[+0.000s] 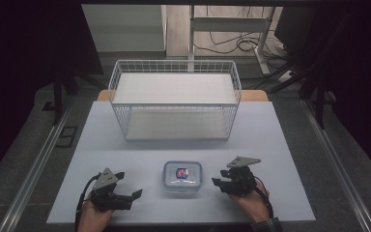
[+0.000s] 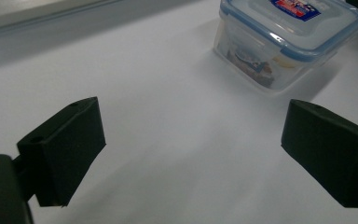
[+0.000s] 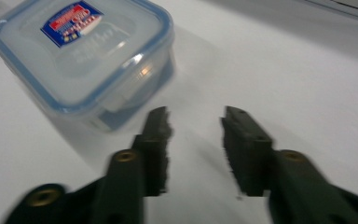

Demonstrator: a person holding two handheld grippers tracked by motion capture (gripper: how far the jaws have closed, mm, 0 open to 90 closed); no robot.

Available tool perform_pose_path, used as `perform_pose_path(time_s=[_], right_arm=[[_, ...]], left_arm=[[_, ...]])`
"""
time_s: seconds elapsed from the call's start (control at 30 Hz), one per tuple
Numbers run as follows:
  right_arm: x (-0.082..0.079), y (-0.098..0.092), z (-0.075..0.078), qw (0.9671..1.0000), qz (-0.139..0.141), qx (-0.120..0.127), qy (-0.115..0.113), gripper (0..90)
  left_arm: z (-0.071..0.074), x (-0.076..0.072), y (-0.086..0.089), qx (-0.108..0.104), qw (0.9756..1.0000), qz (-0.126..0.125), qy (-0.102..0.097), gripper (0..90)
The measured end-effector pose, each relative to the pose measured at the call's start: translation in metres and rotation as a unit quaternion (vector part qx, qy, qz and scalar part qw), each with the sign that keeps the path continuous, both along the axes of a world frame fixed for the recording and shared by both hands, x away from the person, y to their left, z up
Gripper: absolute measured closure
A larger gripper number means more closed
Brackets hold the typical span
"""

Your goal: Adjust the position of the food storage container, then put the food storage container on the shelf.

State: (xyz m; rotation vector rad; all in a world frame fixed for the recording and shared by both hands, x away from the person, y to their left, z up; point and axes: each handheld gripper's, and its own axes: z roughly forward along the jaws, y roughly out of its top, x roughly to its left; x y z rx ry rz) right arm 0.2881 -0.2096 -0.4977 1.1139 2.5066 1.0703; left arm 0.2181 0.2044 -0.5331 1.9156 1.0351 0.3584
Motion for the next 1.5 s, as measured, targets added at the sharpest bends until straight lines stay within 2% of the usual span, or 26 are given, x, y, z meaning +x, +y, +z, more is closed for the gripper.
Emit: perform_pose_path(time_s=[0.03,0.07,0.2,0.3,0.4,0.47,0.67,0.77,0.83,0.9,0.93,0.97,1.03,1.13,1.17,1.3,1.33,1.37,1.5], right_arm=[[0.000,0.000,0.000,1.0000,0.000,0.000,0.000,44.6],[-0.002,-0.002,0.000,1.0000,0.000,0.004,-0.003,40.0],[-0.013,-0.009,-0.003,0.9994,0.002,0.022,-0.026,15.4],[-0.017,-0.012,-0.006,0.9993,0.002,0.027,-0.024,10.1],[-0.019,-0.011,-0.008,0.9992,0.002,0.021,-0.033,5.2],[-0.019,-0.009,-0.006,0.9989,0.009,0.026,-0.038,3.7],[-0.018,-0.006,-0.004,0.9987,0.011,0.032,-0.038,3.6],[-0.016,-0.001,-0.001,0.9987,0.012,0.036,-0.035,3.8],[-0.015,0.008,0.004,0.9987,0.011,0.033,-0.036,1.0],[-0.015,0.014,0.007,0.9987,0.014,0.034,-0.036,0.2],[-0.015,0.014,0.007,0.9987,0.014,0.034,-0.036,0.2],[-0.015,0.017,0.008,0.9986,0.014,0.035,-0.037,0.1],[-0.013,0.023,0.010,0.9984,0.024,0.043,-0.026,0.2],[-0.008,0.030,0.011,0.9989,0.027,0.036,-0.012,2.6],[-0.003,0.034,0.012,0.9986,0.029,0.043,0.004,3.7],[0.004,0.040,0.011,0.9982,0.030,0.049,0.014,4.7],[0.011,0.045,0.008,0.9975,0.034,0.057,0.024,5.4],[0.011,0.045,0.008,0.9975,0.034,0.057,0.024,5.4],[0.019,0.056,0.001,0.9967,0.043,0.054,0.042,5.6]], left_arm=[[0.000,-0.001,0.000,0.002,1.0000,0.001,-0.004,5.1],[0.000,-0.001,0.000,0.005,1.0000,0.001,-0.006,4.9],[-0.002,0.000,-0.001,0.018,0.9998,0.000,-0.008,3.5],[-0.003,0.001,-0.003,0.030,0.9995,-0.001,-0.011,3.6],[-0.003,0.002,-0.003,0.029,0.9996,-0.001,-0.005,3.8],[-0.003,0.004,-0.003,0.012,0.9998,0.000,0.015,5.1],[0.001,0.006,-0.008,0.014,0.9995,0.004,0.029,3.5],[0.005,0.009,-0.014,0.008,0.9993,-0.004,0.036,2.4],[0.007,0.013,-0.018,-0.006,0.9987,-0.017,0.047,2.5],[0.012,0.020,-0.024,-0.030,0.9978,-0.029,0.052,2.1],[0.012,0.020,-0.024,-0.030,0.9978,-0.029,0.052,2.3],[0.014,0.023,-0.027,-0.039,0.9971,-0.037,0.054,2.3],[0.018,0.028,-0.033,-0.035,0.9972,-0.045,0.049,4.0],[0.021,0.038,-0.045,-0.028,0.9967,-0.060,0.046,6.7],[0.021,0.042,-0.048,-0.028,0.9962,-0.066,0.049,7.7],[0.021,0.056,-0.063,-0.026,0.9945,-0.083,0.058,7.7],[0.019,0.062,-0.070,-0.026,0.9937,-0.090,0.062,7.7],[0.019,0.062,-0.070,-0.026,0.9937,-0.090,0.062,7.7],[0.011,0.073,-0.082,-0.023,0.9910,-0.103,0.082,7.5]])
